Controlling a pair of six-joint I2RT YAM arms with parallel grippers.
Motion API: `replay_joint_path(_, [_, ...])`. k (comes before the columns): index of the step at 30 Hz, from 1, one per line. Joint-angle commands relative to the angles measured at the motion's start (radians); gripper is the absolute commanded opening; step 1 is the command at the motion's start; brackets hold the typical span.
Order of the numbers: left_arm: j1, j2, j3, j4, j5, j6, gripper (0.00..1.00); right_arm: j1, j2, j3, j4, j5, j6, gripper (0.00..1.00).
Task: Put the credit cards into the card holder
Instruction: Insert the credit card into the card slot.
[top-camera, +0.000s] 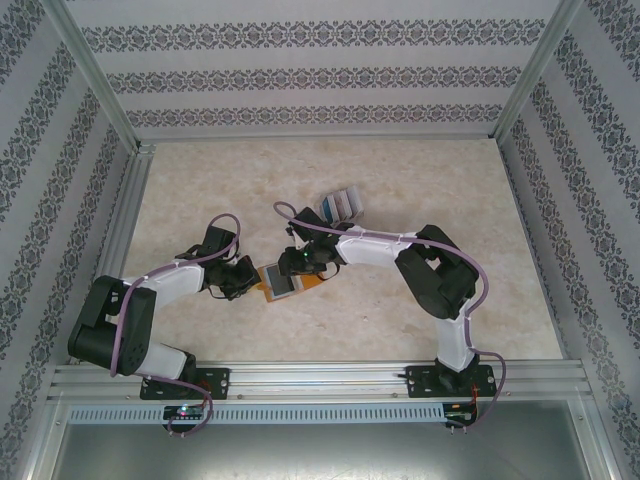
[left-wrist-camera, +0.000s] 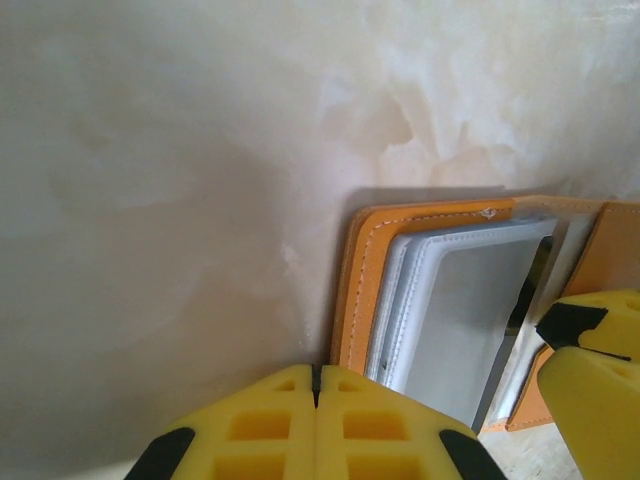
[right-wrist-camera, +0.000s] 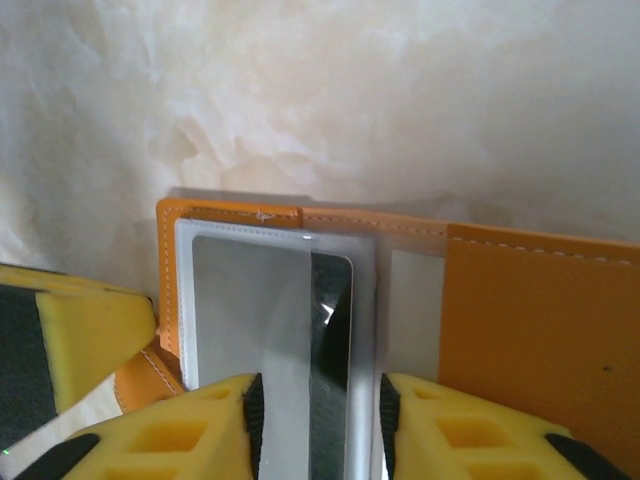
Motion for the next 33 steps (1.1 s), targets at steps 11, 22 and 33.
replay_joint_path(11, [0.014,-0.016,0.001,-0.011,0.013,0.018,0.0,0.008,0.062,0.042,-0.023,-0.009,-0.008,0.12])
replay_joint_path(22, [0.013,-0.004,-0.001,0.025,0.034,0.003,0.0,0.021,0.073,0.052,0.05,-0.091,0.039,0.1])
replay_joint_path(33, [0.014,-0.048,0.072,-0.053,0.037,0.024,0.0,0.005,-0.036,0.045,-0.087,-0.022,-0.073,0.29])
